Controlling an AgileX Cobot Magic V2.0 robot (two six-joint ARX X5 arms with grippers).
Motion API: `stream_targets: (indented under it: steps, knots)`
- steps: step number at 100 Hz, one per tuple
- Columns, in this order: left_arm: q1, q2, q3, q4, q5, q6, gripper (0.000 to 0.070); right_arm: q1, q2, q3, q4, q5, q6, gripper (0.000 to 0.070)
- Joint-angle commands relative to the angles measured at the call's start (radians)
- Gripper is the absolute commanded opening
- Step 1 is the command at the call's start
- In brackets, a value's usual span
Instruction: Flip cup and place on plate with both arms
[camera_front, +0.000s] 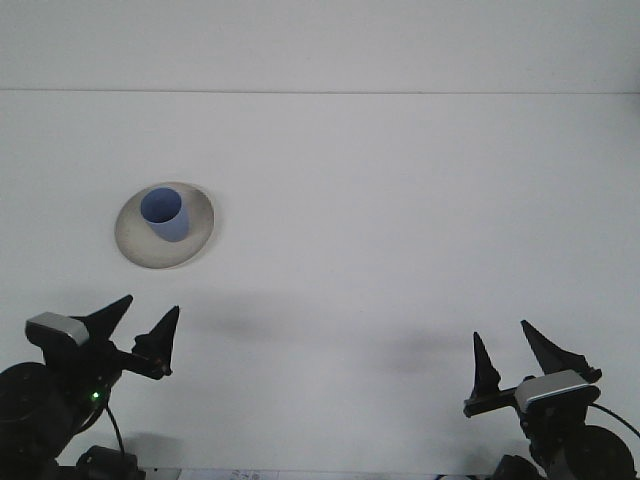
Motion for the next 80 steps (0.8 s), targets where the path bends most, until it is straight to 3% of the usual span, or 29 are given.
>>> stream_targets:
  steps: [1, 9, 13, 17, 23, 25, 26, 80]
  knots:
    - [-0.003, -0.034, -0.055, 0.023, 0.003, -0.024, 0.0580, 0.010, 0.005, 0.001, 0.005, 0.002, 0.026, 0.0490]
    - [-0.003, -0.064, -0.095, 0.020, 0.003, -0.024, 0.0561, 0.010, 0.005, 0.001, 0.005, 0.001, 0.026, 0.0489]
    - [-0.003, -0.067, -0.101, 0.020, 0.003, -0.024, 0.0495, 0.010, 0.005, 0.001, 0.005, 0.001, 0.026, 0.0459]
    - [-0.003, -0.067, -0.101, 0.021, 0.003, -0.023, 0.0372, 0.010, 0.005, 0.001, 0.005, 0.000, 0.026, 0.0332]
    - [-0.003, -0.067, -0.101, 0.021, 0.003, -0.023, 0.0096, 0.010, 0.005, 0.001, 0.004, -0.002, 0.026, 0.0000]
    - [-0.003, -0.067, -0.101, 0.021, 0.003, -0.023, 0.0008, 0.010, 0.005, 0.001, 0.003, -0.002, 0.025, 0.0000]
    - [-0.003, -0.067, -0.101, 0.021, 0.003, -0.023, 0.0000, 0.010, 0.005, 0.001, 0.003, -0.001, 0.025, 0.0007]
    - [-0.003, -0.073, -0.100, 0.022, 0.002, -0.026, 0.0016, 0.010, 0.005, 0.003, 0.011, 0.000, 0.025, 0.0005]
